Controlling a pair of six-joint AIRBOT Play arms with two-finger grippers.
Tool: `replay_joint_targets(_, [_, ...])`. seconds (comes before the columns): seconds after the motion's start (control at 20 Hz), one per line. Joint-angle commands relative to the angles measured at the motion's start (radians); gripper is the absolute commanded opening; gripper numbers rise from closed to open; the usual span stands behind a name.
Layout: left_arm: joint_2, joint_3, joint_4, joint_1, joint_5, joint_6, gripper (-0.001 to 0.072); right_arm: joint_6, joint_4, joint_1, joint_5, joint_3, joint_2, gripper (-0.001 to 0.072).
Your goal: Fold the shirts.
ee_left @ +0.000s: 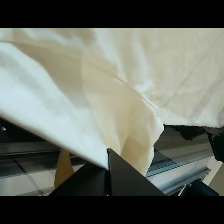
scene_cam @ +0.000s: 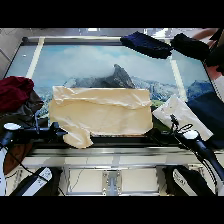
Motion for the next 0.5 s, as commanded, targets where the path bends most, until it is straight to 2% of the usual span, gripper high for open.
replay_joint_targets(0.0, [0.001, 0.001, -0.001, 0.000, 0.006, 0.000, 0.0011, -0.006, 0.075, 0.000, -0.117, -0.023, -0.025, 0.0479])
replay_joint_targets(0.2, [0.001, 0.001, -0.001, 0.000, 0.015, 0.000, 0.0011, -0.018, 0.111, 0.000, -0.150, -0.023, -0.048, 0.0342])
replay_joint_targets(0.25, [0.001, 0.001, -0.001, 0.000, 0.018, 0.001, 0.0010, -0.018, 0.112, 0.000, -0.149, -0.023, -0.048, 0.0127])
replay_joint_targets(0.3, [0.001, 0.001, -0.009, 0.000, 0.016, 0.001, 0.0010, -0.023, 0.122, 0.000, -0.144, -0.023, -0.045, 0.0028])
replay_joint_targets(0.45, [0.043, 0.005, -0.051, 0.001, -0.007, 0.004, 0.0010, -0.097, 0.154, 0.000, -0.056, 0.023, -0.020, 0.0018])
